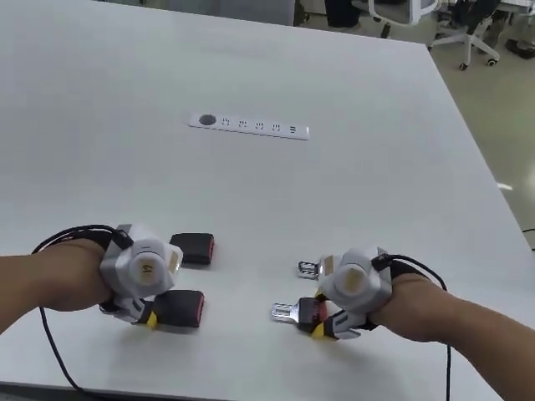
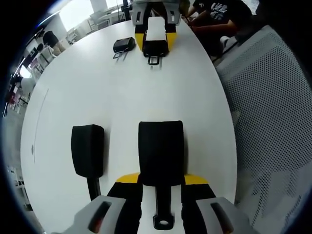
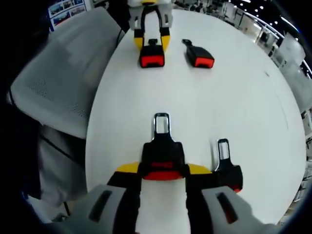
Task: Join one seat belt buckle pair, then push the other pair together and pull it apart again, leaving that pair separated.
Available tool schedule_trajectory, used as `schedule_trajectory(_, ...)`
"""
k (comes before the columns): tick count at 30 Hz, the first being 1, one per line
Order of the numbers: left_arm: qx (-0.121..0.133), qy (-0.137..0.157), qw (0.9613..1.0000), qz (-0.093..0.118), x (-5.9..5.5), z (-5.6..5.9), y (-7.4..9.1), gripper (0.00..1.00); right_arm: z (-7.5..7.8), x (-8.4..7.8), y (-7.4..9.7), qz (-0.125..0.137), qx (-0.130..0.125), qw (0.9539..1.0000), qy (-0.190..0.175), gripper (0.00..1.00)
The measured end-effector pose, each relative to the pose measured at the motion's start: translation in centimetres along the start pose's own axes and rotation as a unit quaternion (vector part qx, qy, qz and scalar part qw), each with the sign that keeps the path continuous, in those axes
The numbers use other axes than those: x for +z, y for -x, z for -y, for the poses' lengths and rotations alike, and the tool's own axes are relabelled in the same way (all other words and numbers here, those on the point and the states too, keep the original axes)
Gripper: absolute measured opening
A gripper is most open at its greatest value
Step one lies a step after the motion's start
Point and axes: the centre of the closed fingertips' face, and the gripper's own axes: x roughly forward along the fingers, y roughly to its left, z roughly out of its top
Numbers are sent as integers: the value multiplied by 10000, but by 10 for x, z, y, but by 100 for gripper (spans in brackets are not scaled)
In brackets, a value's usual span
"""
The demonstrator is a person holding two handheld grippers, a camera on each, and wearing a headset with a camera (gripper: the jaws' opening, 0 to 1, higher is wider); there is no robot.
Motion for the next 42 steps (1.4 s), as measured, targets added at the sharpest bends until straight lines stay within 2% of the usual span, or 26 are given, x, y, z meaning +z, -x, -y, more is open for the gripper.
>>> schedule_trajectory(8, -43, -104, 9999, -79, -1, 0, -1, 31, -7, 24, -10, 135, -8, 9999, 60, 36)
schedule_trajectory(16, -36, -57, 10000, 4, -1, 1, 0, 31, -10, 45, -20, 207, 27, 9997, 118, 36)
schedule_trajectory(22, -33, -87, 9999, -82, -2, 1, 0, 31, -12, 65, -29, 250, 58, 9995, 176, 36)
schedule_trajectory(29, -32, -58, 10000, -52, -3, 1, 0, 31, -13, 84, -37, 364, 84, 9993, 78, 36)
schedule_trajectory(42, -14, -62, 9999, -82, -1, 1, -1, 30, -14, 97, -42, 478, 57, 9988, -53, 36)
